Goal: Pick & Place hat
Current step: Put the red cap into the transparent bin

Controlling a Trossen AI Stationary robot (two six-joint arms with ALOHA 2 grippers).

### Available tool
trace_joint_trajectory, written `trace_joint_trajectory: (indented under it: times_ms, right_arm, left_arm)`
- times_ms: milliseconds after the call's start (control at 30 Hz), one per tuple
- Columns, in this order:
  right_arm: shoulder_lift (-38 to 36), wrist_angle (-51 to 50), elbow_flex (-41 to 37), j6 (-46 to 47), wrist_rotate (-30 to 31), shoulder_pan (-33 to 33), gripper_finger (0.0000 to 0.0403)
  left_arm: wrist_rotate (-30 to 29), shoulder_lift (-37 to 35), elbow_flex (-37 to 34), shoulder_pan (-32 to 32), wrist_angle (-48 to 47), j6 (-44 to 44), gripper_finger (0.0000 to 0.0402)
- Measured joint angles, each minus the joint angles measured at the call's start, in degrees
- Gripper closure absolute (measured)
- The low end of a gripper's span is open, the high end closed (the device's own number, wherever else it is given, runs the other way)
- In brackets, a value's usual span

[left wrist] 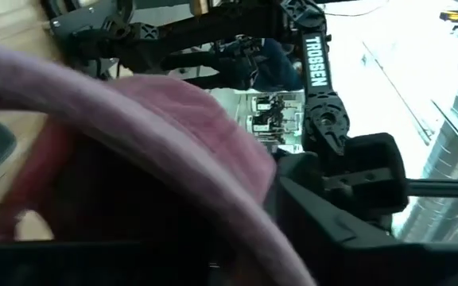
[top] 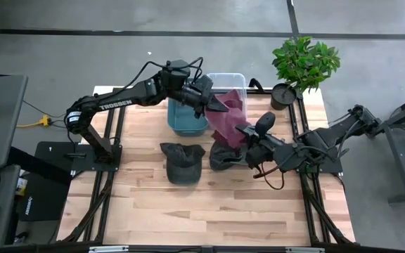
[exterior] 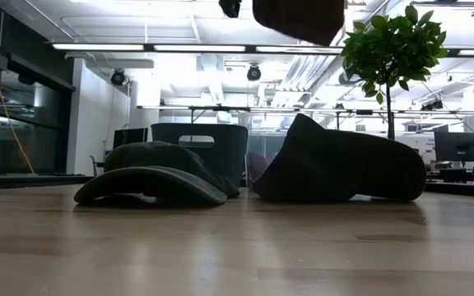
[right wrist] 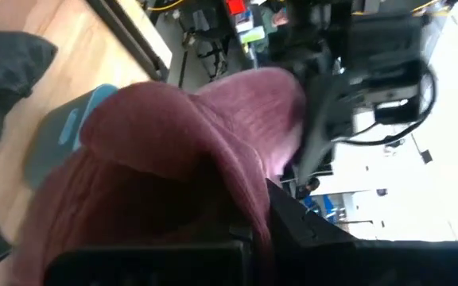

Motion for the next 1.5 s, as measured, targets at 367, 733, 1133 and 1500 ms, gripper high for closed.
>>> trace_joint_trajectory:
  times_ms: [367, 733, 1133, 1500]
  right_arm:
    - [0.0, -8.18, 0.02, 11.61, 2.05, 0.0, 0.0402]
    - [0.0, -7.79, 0.0, 24.95, 3.1, -3.77, 0.0403]
    - [0.29, 3.38, 0.0, 42.25, -4.42, -15.06, 0.0403]
    - [3.24, 16.12, 0.0, 57.7, -11.66, -25.33, 0.0402]
  left_arm:
    - [3.59, -1.8, -0.07, 7.21, 2.97, -0.8, 0.0178]
    - [5.86, -6.2, 0.05, 13.95, 3.46, 1.5, 0.0177]
    - [11.69, -10.47, 0.0, 14.56, 2.88, 2.39, 0.0176]
    - [14.89, -10.79, 0.0, 14.58, -3.53, 9.81, 0.0176]
